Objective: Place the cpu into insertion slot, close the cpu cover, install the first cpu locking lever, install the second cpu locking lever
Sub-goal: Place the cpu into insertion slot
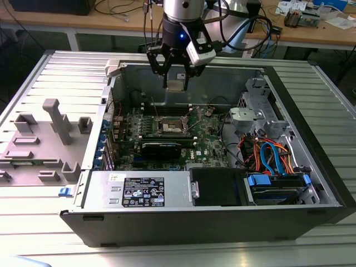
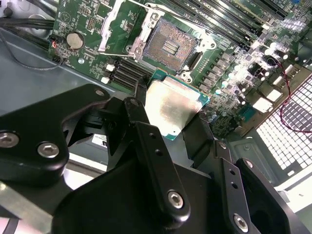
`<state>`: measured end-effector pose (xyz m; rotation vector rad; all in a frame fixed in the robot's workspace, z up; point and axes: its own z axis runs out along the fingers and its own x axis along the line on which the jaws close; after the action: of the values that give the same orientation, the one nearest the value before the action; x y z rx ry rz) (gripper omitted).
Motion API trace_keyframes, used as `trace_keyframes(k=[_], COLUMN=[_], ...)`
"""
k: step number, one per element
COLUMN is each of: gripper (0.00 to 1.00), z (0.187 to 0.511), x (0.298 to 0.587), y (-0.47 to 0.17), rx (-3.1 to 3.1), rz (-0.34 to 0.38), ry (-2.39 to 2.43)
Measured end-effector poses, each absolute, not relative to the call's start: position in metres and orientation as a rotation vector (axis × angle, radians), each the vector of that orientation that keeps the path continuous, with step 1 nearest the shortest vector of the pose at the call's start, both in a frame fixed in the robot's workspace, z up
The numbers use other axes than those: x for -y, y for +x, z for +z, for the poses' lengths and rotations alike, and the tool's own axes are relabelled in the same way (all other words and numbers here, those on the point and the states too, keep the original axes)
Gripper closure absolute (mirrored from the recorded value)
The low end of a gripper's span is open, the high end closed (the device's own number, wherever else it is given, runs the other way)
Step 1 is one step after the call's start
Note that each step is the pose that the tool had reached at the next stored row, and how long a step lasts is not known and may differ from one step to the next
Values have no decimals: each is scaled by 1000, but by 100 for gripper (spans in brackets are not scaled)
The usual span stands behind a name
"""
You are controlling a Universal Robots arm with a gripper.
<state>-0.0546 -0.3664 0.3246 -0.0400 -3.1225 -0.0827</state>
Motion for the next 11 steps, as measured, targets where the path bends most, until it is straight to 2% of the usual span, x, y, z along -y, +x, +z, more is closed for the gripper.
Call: trace_keyframes(k=[11], gripper=[45], z=[321], x=[367], y=[-55], rx=[3123], rz=[-81], ry=[-40])
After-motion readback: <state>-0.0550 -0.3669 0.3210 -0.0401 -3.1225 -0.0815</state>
